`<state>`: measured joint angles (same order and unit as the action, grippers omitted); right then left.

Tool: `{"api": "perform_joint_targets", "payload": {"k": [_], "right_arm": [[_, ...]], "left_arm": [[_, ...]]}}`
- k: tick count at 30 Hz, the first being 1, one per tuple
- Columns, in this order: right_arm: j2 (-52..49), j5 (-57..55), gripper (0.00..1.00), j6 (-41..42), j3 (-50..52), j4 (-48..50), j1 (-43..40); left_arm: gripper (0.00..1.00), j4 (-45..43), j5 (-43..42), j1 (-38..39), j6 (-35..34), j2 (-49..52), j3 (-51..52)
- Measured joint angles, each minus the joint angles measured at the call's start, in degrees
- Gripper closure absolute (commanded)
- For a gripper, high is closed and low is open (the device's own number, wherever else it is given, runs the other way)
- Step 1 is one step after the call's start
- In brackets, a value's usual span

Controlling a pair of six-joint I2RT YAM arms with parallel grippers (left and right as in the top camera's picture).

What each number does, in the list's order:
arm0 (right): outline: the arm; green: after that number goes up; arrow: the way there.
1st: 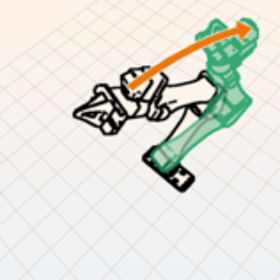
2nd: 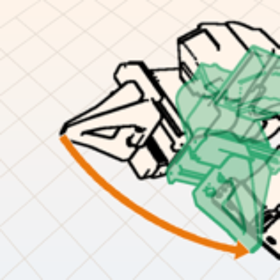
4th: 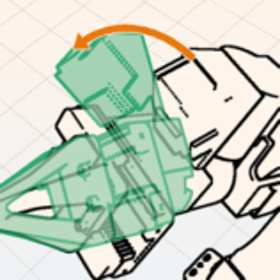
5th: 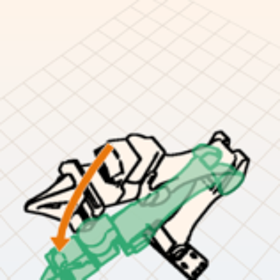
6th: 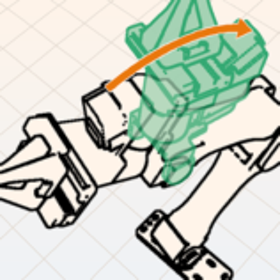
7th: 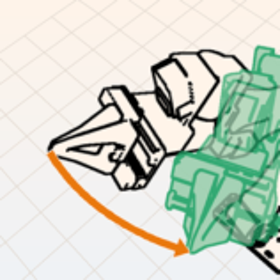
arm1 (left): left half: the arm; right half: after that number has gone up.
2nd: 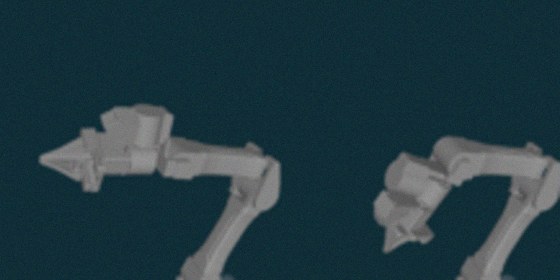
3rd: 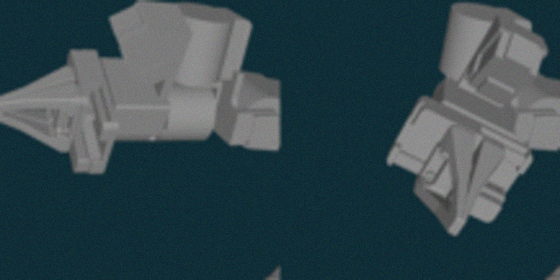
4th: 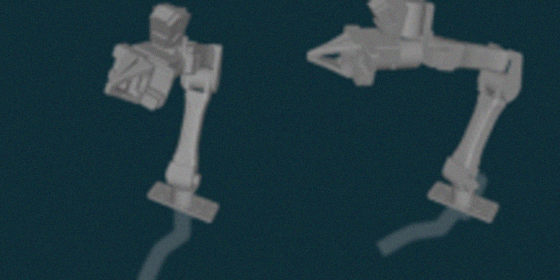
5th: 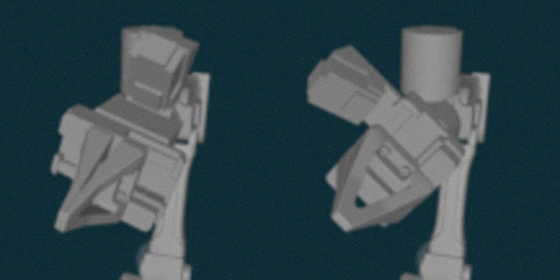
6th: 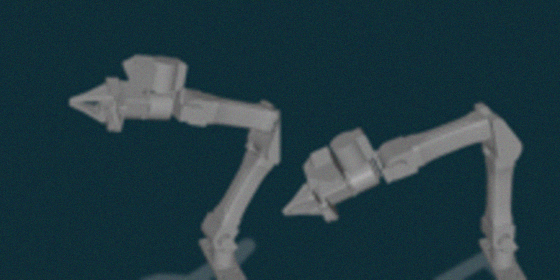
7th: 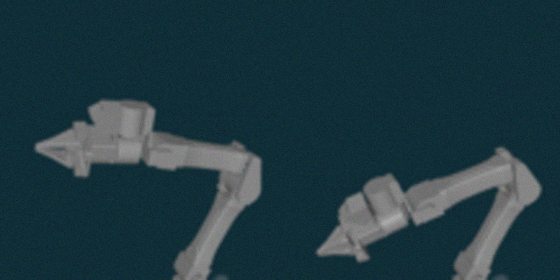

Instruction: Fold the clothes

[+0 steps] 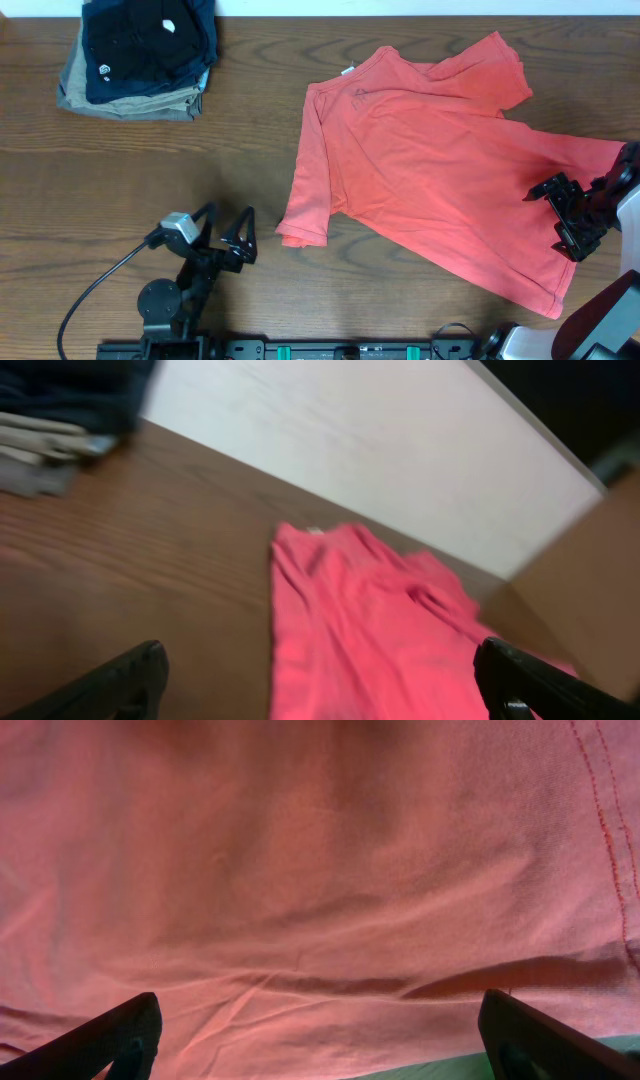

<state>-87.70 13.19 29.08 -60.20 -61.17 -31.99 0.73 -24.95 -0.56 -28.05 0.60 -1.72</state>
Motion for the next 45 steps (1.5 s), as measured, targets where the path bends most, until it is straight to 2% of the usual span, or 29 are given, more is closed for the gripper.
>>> {"api": "perform_joint_targets", "payload": {"k": [5, 10, 14, 18, 20, 23, 27, 30, 35, 38, 45], "right_arm": [[0.0, 0.1, 0.01, 0.0, 0.0, 0.0, 0.0], [0.0, 0.1, 0.01, 0.0, 0.1, 0.2, 0.0], [0.0, 0.1, 0.01, 0.0, 0.2, 0.2, 0.0], [0.0, 0.2, 0.01, 0.0, 0.3, 0.2, 0.0], [0.0, 0.1, 0.01, 0.0, 0.3, 0.2, 0.0], [0.0, 0.2, 0.01, 0.0, 0.3, 0.2, 0.0], [0.0, 0.2, 0.01, 0.0, 0.3, 0.2, 0.0], [0.0, 0.2, 0.01, 0.0, 0.3, 0.2, 0.0], [0.0, 0.2, 0.01, 0.0, 0.3, 0.1, 0.0], [0.0, 0.1, 0.01, 0.0, 0.3, 0.2, 0.0], [0.0, 0.2, 0.01, 0.0, 0.3, 0.2, 0.0]], "left_arm": [[0.02, 4.0, -5.6, 0.0, 5.0, 3.6, -3.6], [0.02, 10.0, -7.6, 0.0, 9.8, 16.3, -16.9], [0.02, 21.2, -8.2, 1.4, 14.8, 31.3, -33.0], [0.02, 37.9, -8.2, 6.3, 21.9, 46.8, -50.9], [0.02, 42.9, -8.3, 9.2, 24.1, 53.3, -58.2], [0.02, 44.0, -9.0, 12.1, 25.1, 59.7, -64.4], [0.02, 42.8, -9.3, 15.5, 25.2, 64.5, -66.6], [0.02, 44.3, -4.0, 19.9, 25.2, 67.3, -66.6], [0.02, 47.6, 13.4, 30.2, 23.1, 75.8, -66.6], [0.02, 46.8, 20.7, 34.2, 20.7, 82.6, -66.6], [0.02, 40.8, 26.8, 35.5, 18.8, 95.3, -66.6]]}}
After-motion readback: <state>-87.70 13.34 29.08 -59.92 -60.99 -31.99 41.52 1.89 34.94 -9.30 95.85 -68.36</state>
